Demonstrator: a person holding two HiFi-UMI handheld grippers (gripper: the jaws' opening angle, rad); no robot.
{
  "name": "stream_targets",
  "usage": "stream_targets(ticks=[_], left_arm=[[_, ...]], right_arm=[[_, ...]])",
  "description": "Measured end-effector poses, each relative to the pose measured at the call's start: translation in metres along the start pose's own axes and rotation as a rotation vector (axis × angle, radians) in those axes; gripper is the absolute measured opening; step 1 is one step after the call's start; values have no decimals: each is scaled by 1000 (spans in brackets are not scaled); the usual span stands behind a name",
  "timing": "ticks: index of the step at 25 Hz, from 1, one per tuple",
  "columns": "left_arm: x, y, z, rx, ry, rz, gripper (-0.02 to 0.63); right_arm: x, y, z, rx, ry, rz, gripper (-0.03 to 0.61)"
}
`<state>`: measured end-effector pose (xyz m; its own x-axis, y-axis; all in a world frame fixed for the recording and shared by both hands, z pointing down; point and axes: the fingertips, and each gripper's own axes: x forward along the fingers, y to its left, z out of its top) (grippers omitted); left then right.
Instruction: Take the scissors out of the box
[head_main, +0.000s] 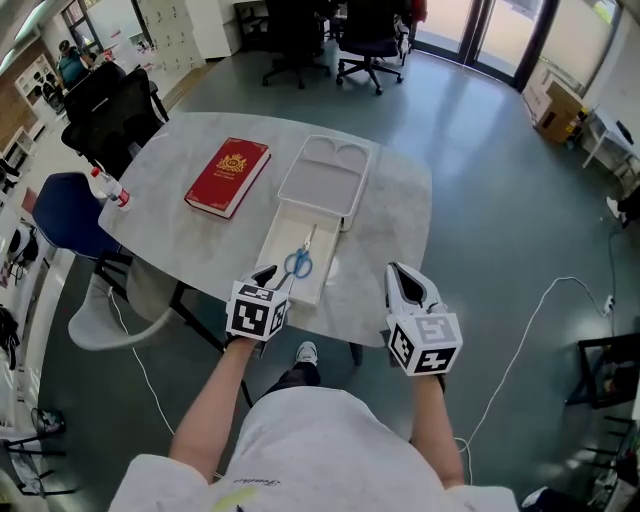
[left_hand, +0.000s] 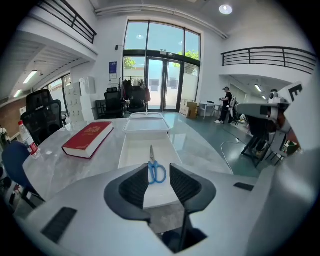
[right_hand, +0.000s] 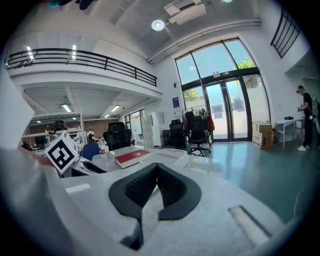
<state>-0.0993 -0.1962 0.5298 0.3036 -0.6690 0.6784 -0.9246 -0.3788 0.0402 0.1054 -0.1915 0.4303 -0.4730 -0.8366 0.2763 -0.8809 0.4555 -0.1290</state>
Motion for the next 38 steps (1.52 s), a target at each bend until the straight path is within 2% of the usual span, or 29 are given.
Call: stream_targets(ticks=[9, 14, 26, 35, 38], left_arm=[[64, 0, -15, 73, 223, -85, 110], [86, 4, -19, 61, 298, -123, 112], [116, 9, -29, 66, 429, -148, 123], [131, 15, -40, 99, 497, -139, 123], [134, 17, -37, 126, 497, -130, 123]], right_arm=[[30, -16, 4, 14, 15, -41, 5], [37, -24, 5, 22, 20, -70, 6], [48, -33, 5, 34, 28, -112, 5], [50, -42, 5, 46, 22, -144, 5], [49, -46, 5, 51, 21, -157, 6]])
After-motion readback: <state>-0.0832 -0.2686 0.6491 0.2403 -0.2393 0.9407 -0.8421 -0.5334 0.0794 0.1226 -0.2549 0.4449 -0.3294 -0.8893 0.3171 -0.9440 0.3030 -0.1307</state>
